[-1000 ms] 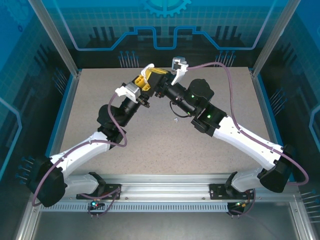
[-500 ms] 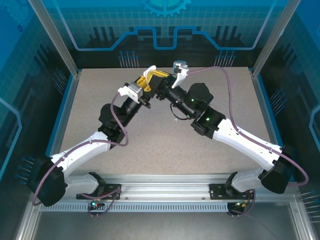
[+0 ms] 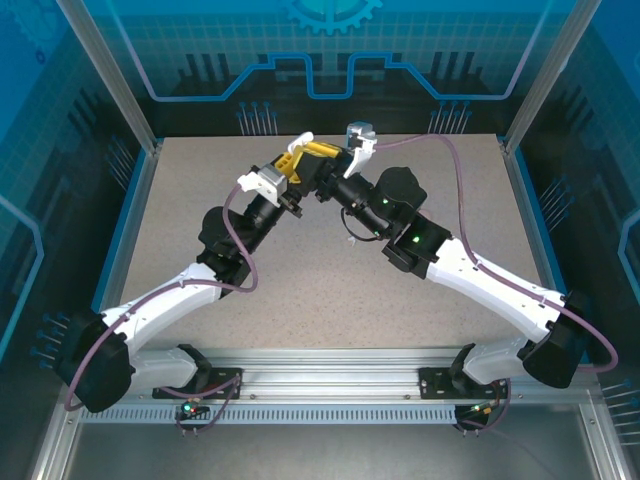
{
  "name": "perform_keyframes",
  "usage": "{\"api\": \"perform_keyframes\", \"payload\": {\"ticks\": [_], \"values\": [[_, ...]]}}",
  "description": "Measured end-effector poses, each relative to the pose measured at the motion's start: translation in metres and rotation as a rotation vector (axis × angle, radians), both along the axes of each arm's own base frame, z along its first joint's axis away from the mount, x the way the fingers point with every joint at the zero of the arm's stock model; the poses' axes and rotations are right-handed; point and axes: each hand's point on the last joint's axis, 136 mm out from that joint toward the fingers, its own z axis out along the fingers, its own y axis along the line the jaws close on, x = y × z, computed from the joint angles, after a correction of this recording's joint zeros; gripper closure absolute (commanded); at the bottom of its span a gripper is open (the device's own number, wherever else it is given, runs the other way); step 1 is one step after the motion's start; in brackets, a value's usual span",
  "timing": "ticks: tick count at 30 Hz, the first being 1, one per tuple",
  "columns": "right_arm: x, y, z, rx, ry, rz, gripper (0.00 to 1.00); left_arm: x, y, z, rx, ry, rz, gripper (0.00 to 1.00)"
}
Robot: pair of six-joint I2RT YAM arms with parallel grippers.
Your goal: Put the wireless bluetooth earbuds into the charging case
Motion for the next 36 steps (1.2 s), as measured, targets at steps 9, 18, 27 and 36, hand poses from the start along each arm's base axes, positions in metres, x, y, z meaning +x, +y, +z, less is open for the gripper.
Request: {"api": "perform_keyframes", "payload": {"ticks": [9,18,27,36], "values": [[0.000,-0.002,0.007,-0.006,0.005,-0.010,0.36,-0.001,0.000,0.002,-0.006,-0.006,0.001,1.00],[-0.003,-0.013,0.016,-0.025,-0.005,-0.036,0.24,-0.004,0.000,0.008,-0.016,-0.020,-0.005,1.00],[-0.014,-0.118,0.049,0.020,0.012,-0.221,0.18,-0.018,0.011,0.027,-0.043,-0.061,0.000,1.00],[0.055,-0.167,-0.078,-0.249,0.407,-0.419,0.18,-0.030,0.020,0.041,-0.051,-0.093,0.011,1.00]]}}
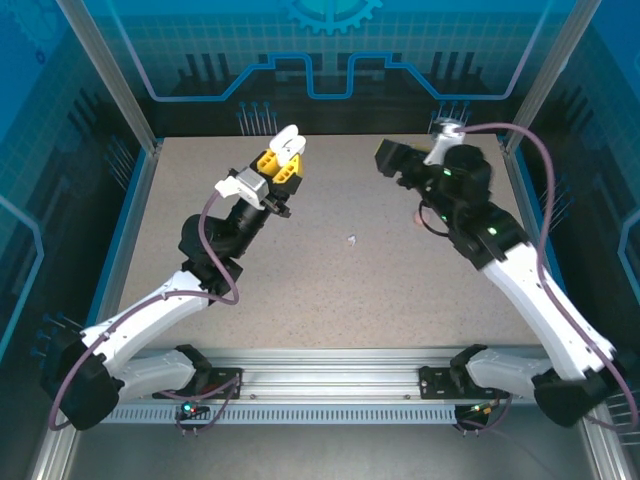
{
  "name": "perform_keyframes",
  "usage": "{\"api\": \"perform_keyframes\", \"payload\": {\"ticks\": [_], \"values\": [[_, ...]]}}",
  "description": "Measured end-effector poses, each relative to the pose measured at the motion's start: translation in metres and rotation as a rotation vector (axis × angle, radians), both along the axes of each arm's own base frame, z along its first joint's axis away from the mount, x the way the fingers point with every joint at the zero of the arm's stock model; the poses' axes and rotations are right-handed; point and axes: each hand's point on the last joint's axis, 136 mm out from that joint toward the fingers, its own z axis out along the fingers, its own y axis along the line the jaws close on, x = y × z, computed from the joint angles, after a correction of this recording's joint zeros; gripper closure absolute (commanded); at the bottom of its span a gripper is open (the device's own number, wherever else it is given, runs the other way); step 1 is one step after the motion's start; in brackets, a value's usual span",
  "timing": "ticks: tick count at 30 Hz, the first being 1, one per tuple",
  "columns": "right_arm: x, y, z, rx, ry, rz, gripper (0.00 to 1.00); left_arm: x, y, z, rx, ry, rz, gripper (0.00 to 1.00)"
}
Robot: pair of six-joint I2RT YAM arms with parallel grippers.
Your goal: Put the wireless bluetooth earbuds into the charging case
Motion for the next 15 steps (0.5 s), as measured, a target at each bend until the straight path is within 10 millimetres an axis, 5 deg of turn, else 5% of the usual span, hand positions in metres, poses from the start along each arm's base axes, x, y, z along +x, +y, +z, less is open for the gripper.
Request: {"api": "perform_keyframes", "payload": {"ticks": [7,10,15], "values": [[0.061,0.038,-0.181,-0.282,0.527,0.027,0.26,0.001,0.000,-0.002,0.005,0.005,0.002,1.00],[0.074,0.045,-0.226,-0.366,0.659,0.032,0.29,0.002,0.001,-0.002,0.003,0.006,0.009,1.00],[0.085,0.057,-0.272,-0.476,0.778,0.064,0.30,0.002,0.002,-0.003,0.004,0.007,0.018,1.00]]}}
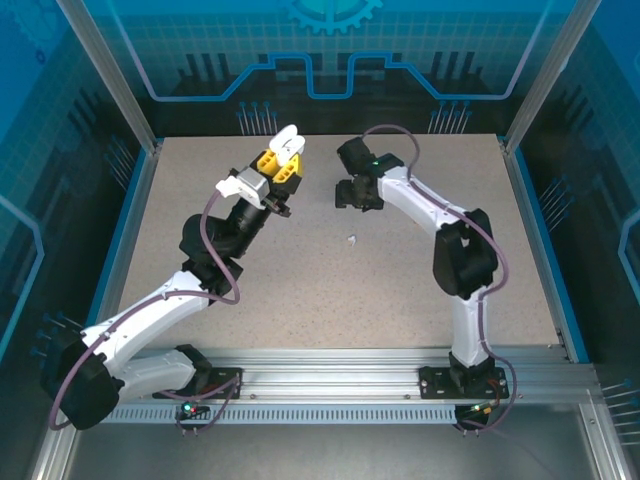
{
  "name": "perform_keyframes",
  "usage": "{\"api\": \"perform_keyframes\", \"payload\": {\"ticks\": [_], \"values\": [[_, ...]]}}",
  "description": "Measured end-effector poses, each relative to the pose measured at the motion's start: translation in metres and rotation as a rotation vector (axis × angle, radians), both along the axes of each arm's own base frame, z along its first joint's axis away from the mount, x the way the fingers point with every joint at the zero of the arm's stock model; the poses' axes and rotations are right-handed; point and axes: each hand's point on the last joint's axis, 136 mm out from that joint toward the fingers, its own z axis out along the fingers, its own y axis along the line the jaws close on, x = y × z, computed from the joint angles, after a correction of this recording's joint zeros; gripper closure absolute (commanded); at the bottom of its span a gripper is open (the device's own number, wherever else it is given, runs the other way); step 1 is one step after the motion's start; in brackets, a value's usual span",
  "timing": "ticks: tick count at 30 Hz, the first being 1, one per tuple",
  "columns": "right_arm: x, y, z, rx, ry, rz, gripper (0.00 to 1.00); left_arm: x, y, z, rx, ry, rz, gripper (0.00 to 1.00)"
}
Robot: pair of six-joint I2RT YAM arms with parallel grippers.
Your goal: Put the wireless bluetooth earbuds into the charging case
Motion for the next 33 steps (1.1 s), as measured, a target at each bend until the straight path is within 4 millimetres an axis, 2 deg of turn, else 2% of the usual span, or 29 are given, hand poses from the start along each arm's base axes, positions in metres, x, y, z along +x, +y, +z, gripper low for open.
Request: {"api": "perform_keyframes", "payload": {"ticks": [4,13,22,33], "values": [[-0.011,0.005,-0.026,-0.066,0.079,0.048,0.31,0.001,0.000,-0.004,0.003,0.007,0.006,1.00],[-0.025,0.004,-0.042,-0.111,0.135,0.091,0.37,0.002,0.000,-0.008,0.009,0.018,0.007,1.00],[-0.038,-0.001,-0.081,-0.146,0.227,0.104,0.43,0.002,0.000,-0.008,0.009,0.017,0.007,1.00],[-0.039,0.000,-0.091,-0.152,0.241,0.109,0.47,0.002,0.000,-0.008,0.009,0.017,0.007,1.00]]}}
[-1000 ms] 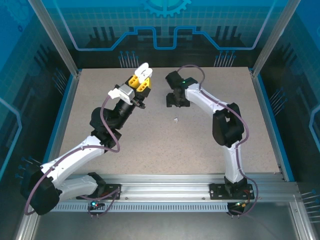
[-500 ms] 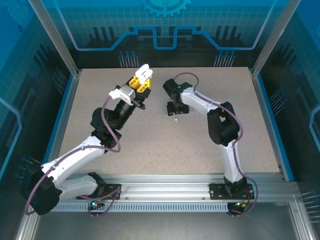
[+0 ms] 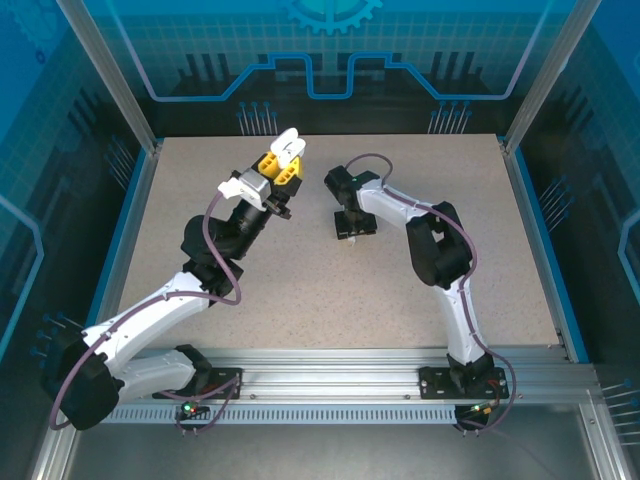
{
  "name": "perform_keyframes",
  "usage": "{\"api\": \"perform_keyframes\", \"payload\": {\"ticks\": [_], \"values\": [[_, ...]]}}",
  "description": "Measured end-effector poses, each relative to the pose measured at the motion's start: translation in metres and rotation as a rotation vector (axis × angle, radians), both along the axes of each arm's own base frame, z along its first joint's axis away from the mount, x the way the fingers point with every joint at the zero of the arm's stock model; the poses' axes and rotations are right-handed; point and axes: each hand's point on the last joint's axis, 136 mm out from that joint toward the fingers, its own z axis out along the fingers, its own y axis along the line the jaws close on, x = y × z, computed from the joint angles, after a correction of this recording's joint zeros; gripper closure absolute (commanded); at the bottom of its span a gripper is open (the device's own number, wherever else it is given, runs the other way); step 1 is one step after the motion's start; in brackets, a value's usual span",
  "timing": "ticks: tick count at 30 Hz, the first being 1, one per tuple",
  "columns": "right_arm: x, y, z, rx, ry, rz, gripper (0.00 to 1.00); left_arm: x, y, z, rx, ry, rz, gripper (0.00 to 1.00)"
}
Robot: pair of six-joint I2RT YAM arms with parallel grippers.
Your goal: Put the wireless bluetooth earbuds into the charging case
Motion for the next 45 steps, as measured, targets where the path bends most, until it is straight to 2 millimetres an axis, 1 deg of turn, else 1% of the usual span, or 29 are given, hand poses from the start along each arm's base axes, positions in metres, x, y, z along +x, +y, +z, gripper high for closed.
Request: {"api": "perform_keyframes", "payload": {"ticks": [13,21,28,30,42,45], "values": [[-0.0005,0.0023,-0.0053,0.001,0.003,0.003,0.52,0.0000,0.0000,0.0001,0.000,0.000,0.000,1.00],[-0.0016,0.0050,-0.0055,-0.010,-0.008,-0.013,0.59,0.0000,0.0000,-0.0004,0.000,0.000,0.000,1.00],[-0.0027,0.0067,-0.0061,-0.015,-0.015,-0.038,0.61,-0.0001,0.0002,-0.0002,-0.001,-0.001,0.000,1.00],[-0.0027,0.0067,-0.0062,-0.014,-0.015,-0.043,0.63,-0.0002,0.0002,-0.0002,-0.001,-0.001,0.000,1.00],[-0.0034,0.0078,-0.0061,-0.012,-0.021,-0.078,0.65,0.0001,0.0005,-0.0002,-0.002,0.000,0.002,1.00],[-0.0037,0.0076,-0.0064,-0.012,-0.020,-0.085,0.67,0.0001,0.0006,-0.0001,-0.002,-0.001,0.003,1.00]]}}
